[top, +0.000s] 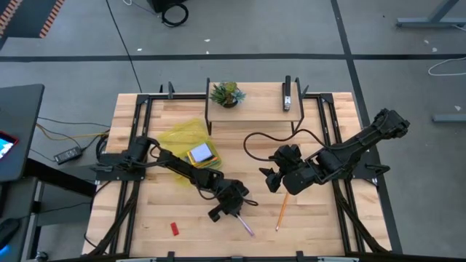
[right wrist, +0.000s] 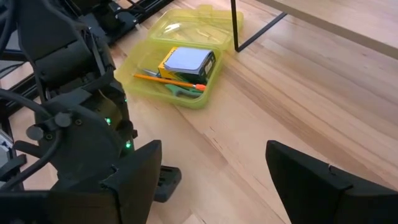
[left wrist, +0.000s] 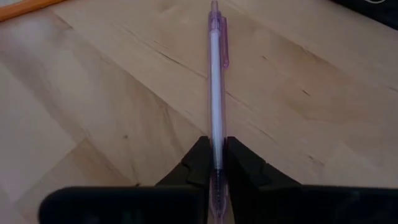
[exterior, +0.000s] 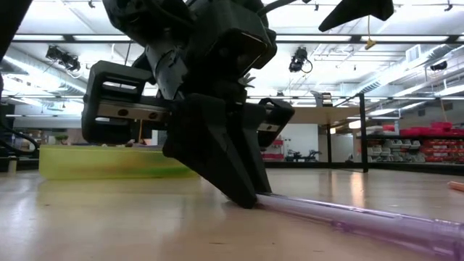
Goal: Pack school essentials
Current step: Put the purple pen into the yellow supply box
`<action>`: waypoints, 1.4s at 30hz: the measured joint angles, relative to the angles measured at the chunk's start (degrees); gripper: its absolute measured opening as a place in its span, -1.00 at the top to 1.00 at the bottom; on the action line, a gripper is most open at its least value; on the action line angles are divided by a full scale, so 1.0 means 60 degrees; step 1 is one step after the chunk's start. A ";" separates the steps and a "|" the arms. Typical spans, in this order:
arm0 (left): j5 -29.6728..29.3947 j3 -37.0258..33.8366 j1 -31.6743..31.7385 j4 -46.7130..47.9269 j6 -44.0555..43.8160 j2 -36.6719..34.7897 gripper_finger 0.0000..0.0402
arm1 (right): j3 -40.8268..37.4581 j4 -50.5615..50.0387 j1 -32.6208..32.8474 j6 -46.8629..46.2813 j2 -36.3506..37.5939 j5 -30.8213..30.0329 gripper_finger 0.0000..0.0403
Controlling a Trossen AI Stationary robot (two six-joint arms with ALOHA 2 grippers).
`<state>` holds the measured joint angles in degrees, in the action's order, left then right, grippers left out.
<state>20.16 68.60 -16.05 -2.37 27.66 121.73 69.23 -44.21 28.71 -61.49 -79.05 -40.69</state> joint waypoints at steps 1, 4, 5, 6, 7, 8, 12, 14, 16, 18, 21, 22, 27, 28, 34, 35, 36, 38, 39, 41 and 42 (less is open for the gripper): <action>-0.0014 -0.0003 0.0000 -0.0004 -0.0007 0.0004 0.84 | 0.0000 0.0000 0.0000 0.0000 0.0000 0.0000 -0.46; -0.0012 -0.0017 0.0000 -0.0015 -0.0065 -0.0011 0.84 | 0.0000 0.0000 0.0000 0.0008 0.0000 0.0000 -0.46; -0.0039 -0.0022 0.0000 -0.0015 -0.0171 -0.0066 0.84 | 0.0000 0.0000 0.0000 0.0032 0.0000 0.0003 -0.46; -0.0071 -0.0026 0.0000 -0.0015 -0.0281 -0.0110 0.85 | 0.0000 -0.0004 0.0000 0.0033 0.0000 0.0000 -0.46; -0.0103 -0.0039 -0.0001 -0.0012 -0.0363 -0.0158 0.85 | 0.0000 -0.0004 0.0000 0.0036 0.0000 0.0001 -0.46; -0.0148 -0.0051 -0.0004 0.0009 -0.0472 -0.0213 0.85 | 0.0000 -0.0004 0.0000 0.0050 0.0000 0.0000 -0.46; -0.0192 -0.0069 0.0014 0.0091 -0.0871 -0.0395 0.85 | 0.0000 -0.0026 -0.0004 0.0265 0.0000 0.0000 -0.46; -0.0190 -0.0065 0.0016 0.0213 -0.1052 -0.0505 0.85 | 0.0004 -0.0152 -0.0004 0.0366 0.0019 0.0004 -0.46; -0.0238 -0.0076 0.0017 0.0386 -0.1343 -0.0691 0.84 | 0.0003 -0.0301 -0.0013 0.0470 0.0087 0.0002 -0.46; -0.0270 -0.0083 0.0026 0.0524 -0.1628 -0.0922 0.84 | 0.0007 -0.0519 -0.0051 0.0571 0.0224 -0.0070 -0.46; -0.0478 -0.0073 0.0050 0.0861 -0.1767 -0.1307 0.87 | 0.0007 -0.0638 -0.0219 0.0910 0.0453 -0.0322 -0.46; -0.0604 -0.0065 0.0068 0.1025 -0.1769 -0.1412 0.87 | 0.0007 -0.0665 -0.0309 0.1039 0.0529 -0.0419 -0.46; -0.1054 -0.0058 0.0239 0.1853 -0.2280 -0.2015 0.83 | 0.0007 -0.0645 -0.0798 0.1695 0.0846 -0.0944 -0.46; -0.1091 -0.0058 0.0262 0.1998 -0.2348 -0.2116 0.82 | 0.0007 -0.0648 -0.0908 0.1823 0.0909 -0.0982 -0.46; -0.1647 -0.0054 0.0300 0.2823 -0.3079 -0.2747 0.87 | 0.0006 -0.0628 -0.1394 0.2525 0.1252 -0.1004 -0.46; -0.1748 -0.0052 0.0296 0.2931 -0.3292 -0.2835 0.87 | 0.0007 -0.0625 -0.1461 0.2592 0.1318 -0.1002 -0.46; -0.1857 -0.0051 0.0295 0.3112 -0.3512 -0.2917 0.87 | 0.0007 -0.0649 -0.1492 0.2677 0.1362 -0.1002 -0.46; -0.2148 -0.0051 0.0295 0.3593 -0.3840 -0.3103 0.84 | 0.0007 -0.0626 -0.1563 0.2788 0.1402 -0.1005 -0.46; -0.2346 -0.0050 0.0299 0.3816 -0.4035 -0.3180 0.83 | 0.0004 -0.0649 -0.1594 0.2811 0.1429 -0.1002 -0.46; -0.2707 -0.0047 0.0280 0.4445 -0.4296 -0.3336 0.83 | 0.0004 -0.0641 -0.1631 0.2859 0.1442 -0.1005 -0.46; -0.2843 -0.0047 0.0280 0.4740 -0.4440 -0.3418 0.84 | 0.0004 -0.0645 -0.1647 0.2861 0.1443 -0.1007 -0.46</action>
<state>3.10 68.31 -14.37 26.07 1.02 101.22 69.25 -48.07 18.83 -44.33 -70.39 -46.73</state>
